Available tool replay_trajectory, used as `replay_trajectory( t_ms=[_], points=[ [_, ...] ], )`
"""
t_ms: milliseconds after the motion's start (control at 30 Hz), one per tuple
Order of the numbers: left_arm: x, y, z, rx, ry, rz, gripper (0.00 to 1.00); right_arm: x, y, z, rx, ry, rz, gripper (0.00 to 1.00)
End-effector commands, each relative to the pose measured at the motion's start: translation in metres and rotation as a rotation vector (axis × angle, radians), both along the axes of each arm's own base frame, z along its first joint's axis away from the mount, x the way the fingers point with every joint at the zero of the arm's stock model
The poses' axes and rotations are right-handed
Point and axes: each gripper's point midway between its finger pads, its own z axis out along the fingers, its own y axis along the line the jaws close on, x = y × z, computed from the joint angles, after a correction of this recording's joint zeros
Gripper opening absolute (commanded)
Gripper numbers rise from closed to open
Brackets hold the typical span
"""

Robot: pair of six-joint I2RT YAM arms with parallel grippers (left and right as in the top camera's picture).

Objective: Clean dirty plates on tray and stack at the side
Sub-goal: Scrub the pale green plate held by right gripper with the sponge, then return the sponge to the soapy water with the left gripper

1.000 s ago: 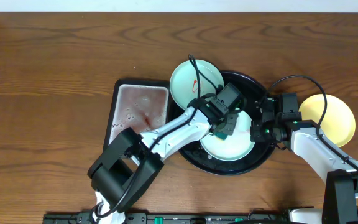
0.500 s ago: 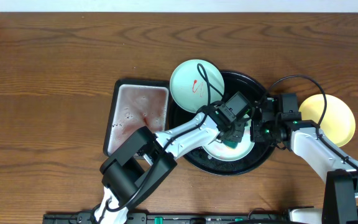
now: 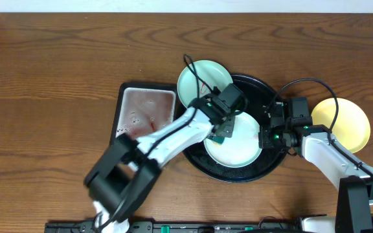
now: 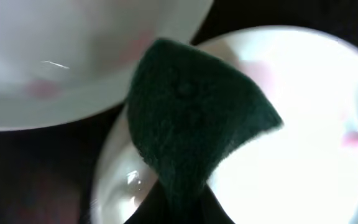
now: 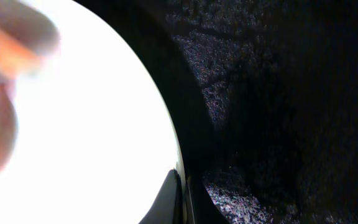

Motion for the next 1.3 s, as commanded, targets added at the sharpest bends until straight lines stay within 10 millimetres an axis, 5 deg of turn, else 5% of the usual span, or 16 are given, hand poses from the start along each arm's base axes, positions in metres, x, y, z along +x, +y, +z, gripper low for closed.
replay_trajectory(
  t_ms=[0,67,333,467,800,1033,1100,1267],
  points=[
    [0.005,0.007,0.058,-0.045,-0.115,-0.009,0.07,-0.005,-0.004,-0.007,-0.023,0.022,-0.009,0.04],
    [0.005,0.022,0.073,-0.045,-0.123,0.016,0.08,-0.005,-0.004,-0.007,-0.023,0.022,-0.009,0.18],
    [0.026,0.098,0.077,0.014,-0.061,0.172,0.08,-0.005,-0.004,-0.007,-0.023,0.022,-0.009,0.2],
    [0.034,0.142,0.058,-0.012,0.018,0.246,0.07,-0.005,-0.004,-0.007,-0.023,0.023,-0.009,0.17],
    [0.035,0.207,0.005,-0.167,0.093,0.328,0.08,-0.005,-0.004,-0.007,-0.023,0.023,-0.009,0.13],
    [0.019,0.222,-0.021,-0.127,0.106,0.311,0.08,-0.004,-0.004,-0.007,-0.023,0.02,-0.009,0.11],
    [0.019,0.227,-0.023,-0.082,0.098,0.315,0.15,-0.004,-0.004,-0.007,-0.023,0.02,-0.009,0.11],
    [0.013,0.231,-0.026,-0.017,0.105,0.313,0.6,-0.005,-0.004,-0.007,-0.023,0.021,-0.009,0.11]
  ],
)
